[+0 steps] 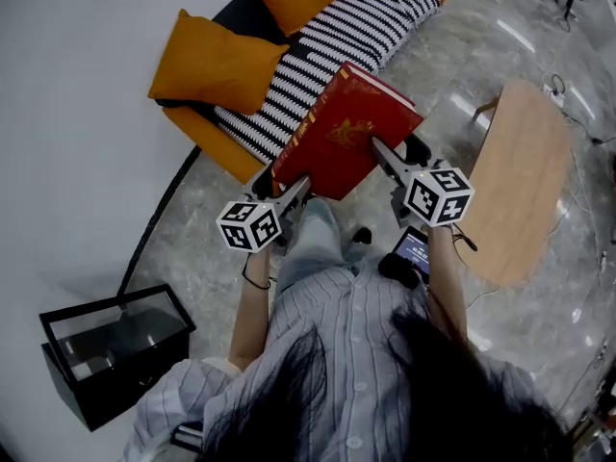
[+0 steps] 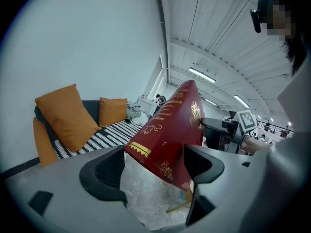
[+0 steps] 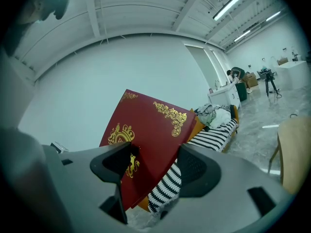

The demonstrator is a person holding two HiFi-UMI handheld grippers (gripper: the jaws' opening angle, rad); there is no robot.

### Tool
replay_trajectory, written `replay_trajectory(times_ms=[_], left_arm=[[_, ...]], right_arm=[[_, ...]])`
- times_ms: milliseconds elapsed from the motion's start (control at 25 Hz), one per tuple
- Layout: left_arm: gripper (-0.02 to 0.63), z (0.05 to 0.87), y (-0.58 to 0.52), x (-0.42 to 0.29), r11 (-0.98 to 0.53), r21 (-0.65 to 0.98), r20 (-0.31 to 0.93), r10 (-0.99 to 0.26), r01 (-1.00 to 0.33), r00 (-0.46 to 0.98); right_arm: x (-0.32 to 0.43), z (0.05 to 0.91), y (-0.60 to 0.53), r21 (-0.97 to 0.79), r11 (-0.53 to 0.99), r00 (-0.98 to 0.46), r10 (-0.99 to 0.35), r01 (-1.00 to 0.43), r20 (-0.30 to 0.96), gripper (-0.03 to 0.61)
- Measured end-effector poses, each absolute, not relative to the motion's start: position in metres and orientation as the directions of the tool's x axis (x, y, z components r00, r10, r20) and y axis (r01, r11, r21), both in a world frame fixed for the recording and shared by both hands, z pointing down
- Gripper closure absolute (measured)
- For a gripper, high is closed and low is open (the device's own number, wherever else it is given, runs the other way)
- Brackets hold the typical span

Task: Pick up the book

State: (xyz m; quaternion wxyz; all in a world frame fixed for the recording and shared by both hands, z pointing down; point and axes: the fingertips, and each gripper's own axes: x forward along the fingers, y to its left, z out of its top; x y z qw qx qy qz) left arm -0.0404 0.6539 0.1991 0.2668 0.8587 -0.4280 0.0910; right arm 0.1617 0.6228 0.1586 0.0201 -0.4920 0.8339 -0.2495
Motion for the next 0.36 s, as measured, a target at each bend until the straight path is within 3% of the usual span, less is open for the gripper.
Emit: replay_trajectory(times_ms=[360], left_arm=[[0.241, 0.200, 0.639, -0.038, -0.525, 0.366, 0.371, -0.675, -0.768, 0.638]], right_arm=[[0.164, 0.159, 0.614, -0.427, 0.385, -0.500, -0.843, -0.818, 0.198, 0.262]])
